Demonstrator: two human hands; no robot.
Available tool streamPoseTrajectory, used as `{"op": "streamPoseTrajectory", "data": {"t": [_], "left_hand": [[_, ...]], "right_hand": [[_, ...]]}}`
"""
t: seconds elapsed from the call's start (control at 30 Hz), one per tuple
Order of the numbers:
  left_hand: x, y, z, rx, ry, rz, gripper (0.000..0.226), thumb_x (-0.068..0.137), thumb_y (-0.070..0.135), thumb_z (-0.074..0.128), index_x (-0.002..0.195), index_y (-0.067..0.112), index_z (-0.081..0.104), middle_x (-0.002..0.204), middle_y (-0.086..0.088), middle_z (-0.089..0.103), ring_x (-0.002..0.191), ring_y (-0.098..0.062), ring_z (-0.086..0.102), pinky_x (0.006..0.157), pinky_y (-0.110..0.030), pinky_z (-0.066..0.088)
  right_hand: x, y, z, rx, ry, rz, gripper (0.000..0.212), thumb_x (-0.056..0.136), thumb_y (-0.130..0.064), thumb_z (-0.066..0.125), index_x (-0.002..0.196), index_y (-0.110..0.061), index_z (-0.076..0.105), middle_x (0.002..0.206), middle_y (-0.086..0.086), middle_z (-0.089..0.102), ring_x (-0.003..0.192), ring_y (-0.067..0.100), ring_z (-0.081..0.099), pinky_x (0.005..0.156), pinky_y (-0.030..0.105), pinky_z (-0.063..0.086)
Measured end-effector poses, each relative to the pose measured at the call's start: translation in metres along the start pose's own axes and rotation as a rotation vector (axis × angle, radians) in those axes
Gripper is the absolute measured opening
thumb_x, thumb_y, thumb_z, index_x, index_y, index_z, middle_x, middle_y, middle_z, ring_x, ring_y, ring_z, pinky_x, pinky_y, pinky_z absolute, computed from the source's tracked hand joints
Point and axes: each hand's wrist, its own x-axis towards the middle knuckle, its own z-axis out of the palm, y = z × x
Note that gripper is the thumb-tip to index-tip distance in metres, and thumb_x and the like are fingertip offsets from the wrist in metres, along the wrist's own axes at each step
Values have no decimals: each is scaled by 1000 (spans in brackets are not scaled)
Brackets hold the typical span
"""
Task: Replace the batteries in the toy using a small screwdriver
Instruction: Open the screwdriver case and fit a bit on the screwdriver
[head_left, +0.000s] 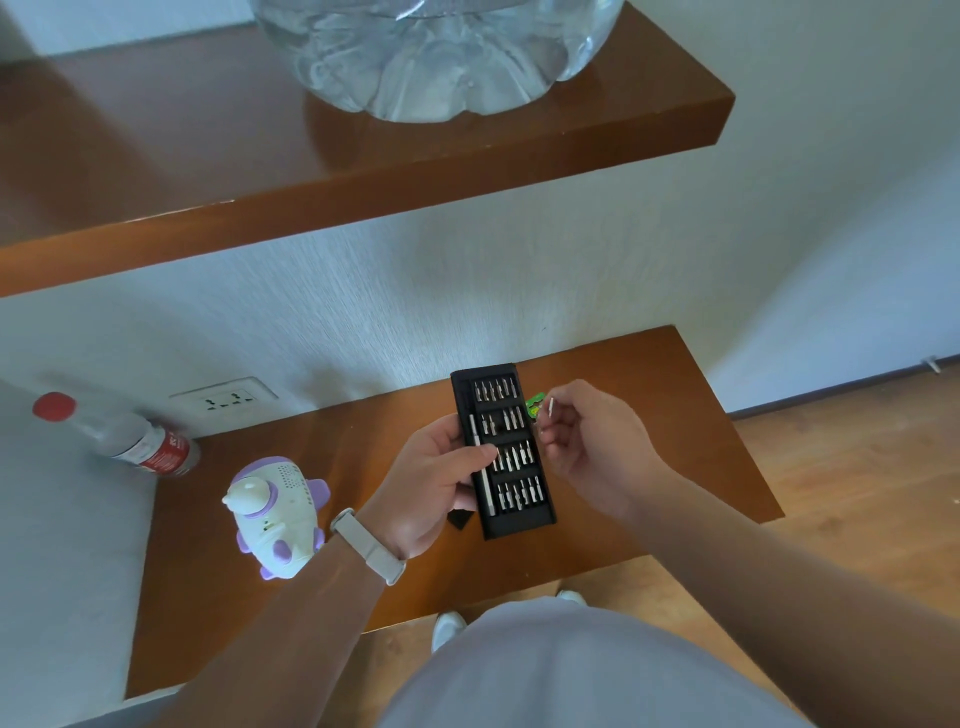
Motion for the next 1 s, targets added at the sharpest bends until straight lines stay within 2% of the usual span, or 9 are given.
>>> {"op": "streamPoseTrajectory", "data": {"t": [0.13,0.3,0.37,0.43,0.5,0.57,0.73,0.87,1.0], "left_hand": [[1,2,-2,-8,-15,11,29,99,3,53,128,5,60,116,-17,73,104,-35,72,77,-47,59],[1,3,-3,-25,-14,-5,30,98,3,54,128,5,60,114,-15,74,104,-33,72,74,-43,60],[1,3,-3,-33,-13,-9,30,97,4,54,127,6,61,114,-14,74,104,-33,72,76,-44,60],[1,4,-1,-36,-20,-9,31,97,5,56,127,6,61,115,-15,74,105,-34,71,78,-47,60],[0,3,2,-39,-25,-1,34,96,6,57,130,7,60,117,-15,73,107,-34,71,80,-50,60],[0,3,6,-35,-6,25,38,95,5,60,133,10,56,119,-14,72,107,-33,71,81,-52,60],[1,0,15,97,127,126,64,91,4,69,137,36,39,115,-8,70,100,-25,74,74,-47,63],[0,0,15,403,141,204,47,93,15,70,125,33,41,113,-3,65,86,-13,75,62,-34,63],[2,1,7,802,134,279,39,91,34,71,118,38,43,103,12,63,74,-8,70,65,-29,62]], "right_hand": [[3,13,-4,217,-29,167,23,93,-13,44,76,-7,57,64,6,52,50,14,46,44,22,43],[4,20,-6,155,-100,222,41,101,-34,42,76,-8,60,65,5,53,52,14,48,46,24,46],[4,22,-8,75,-142,209,43,101,-38,42,83,-7,64,76,9,58,66,20,55,63,30,52],[2,25,-8,-4,-198,210,40,101,-38,44,99,-6,68,96,15,65,90,30,62,90,45,52],[-1,27,-6,-17,-256,227,34,100,-31,50,119,-6,63,113,19,68,106,35,65,100,53,50],[-3,27,-5,6,-290,226,35,97,-24,57,127,-6,59,117,22,67,104,35,67,92,51,55],[-5,31,-4,-2,-221,120,25,97,-10,56,121,-12,60,99,12,72,86,27,70,76,43,58],[-2,34,-6,-37,-193,66,26,97,-7,54,120,-15,61,102,13,72,88,29,69,80,47,56],[-1,35,-10,-114,-187,44,27,97,-8,55,121,-17,61,104,13,72,88,29,69,77,47,58]]}}
